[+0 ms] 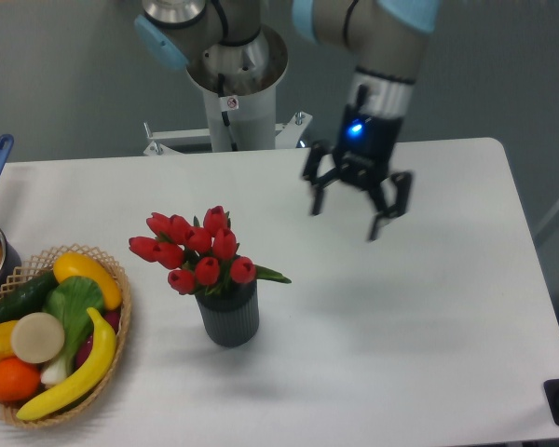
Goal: Insert the flowers into the vase
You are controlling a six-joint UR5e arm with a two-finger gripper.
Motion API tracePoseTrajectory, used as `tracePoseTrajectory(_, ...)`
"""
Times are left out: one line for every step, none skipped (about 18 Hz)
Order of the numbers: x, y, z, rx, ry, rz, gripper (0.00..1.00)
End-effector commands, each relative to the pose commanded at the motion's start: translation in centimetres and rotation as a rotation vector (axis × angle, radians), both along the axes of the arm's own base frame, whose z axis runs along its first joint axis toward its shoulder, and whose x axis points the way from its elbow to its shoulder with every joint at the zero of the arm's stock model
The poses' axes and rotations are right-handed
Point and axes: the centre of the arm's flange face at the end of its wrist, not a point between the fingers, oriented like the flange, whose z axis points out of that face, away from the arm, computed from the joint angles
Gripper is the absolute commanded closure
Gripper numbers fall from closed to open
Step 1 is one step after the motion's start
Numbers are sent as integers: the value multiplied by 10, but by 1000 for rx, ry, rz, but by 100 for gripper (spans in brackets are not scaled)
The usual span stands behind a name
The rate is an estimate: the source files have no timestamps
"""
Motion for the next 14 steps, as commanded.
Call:
tracePoseTrajectory(-7, -13, 11, -1, 22, 29, 0)
tracePoseTrajectory(-11, -22, 16, -18, 44, 40, 0)
tracePoseTrajectory(-12, -30, 24, -51, 79, 42, 0)
tracePoseTrajectory(-13, -37, 30, -96, 112, 42, 0)
tracePoseTrajectory(-11, -45, 32, -150, 120, 35, 0)
tracePoseTrajectory(-11, -52, 35, -203, 127, 13, 0)
tracePoseTrajectory(-11, -60, 41, -249, 140, -16, 0)
tracePoseTrajectory(-11, -68, 45, -285, 142, -45, 0)
tracePoseTrajectory(-11, -77, 50, -310, 138, -65, 0)
tracePoseTrajectory(-10, -86, 54, -324, 119, -76, 0)
tracePoseTrajectory(-12, -96, 58, -332, 98, -83, 0)
tracePoseTrajectory(-12, -104, 62, -342, 78, -104, 0)
tracePoseTrajectory(-12, -113, 64, -358, 67, -140, 0)
tracePoseTrajectory(-13, -125, 63, -373, 60, -178, 0)
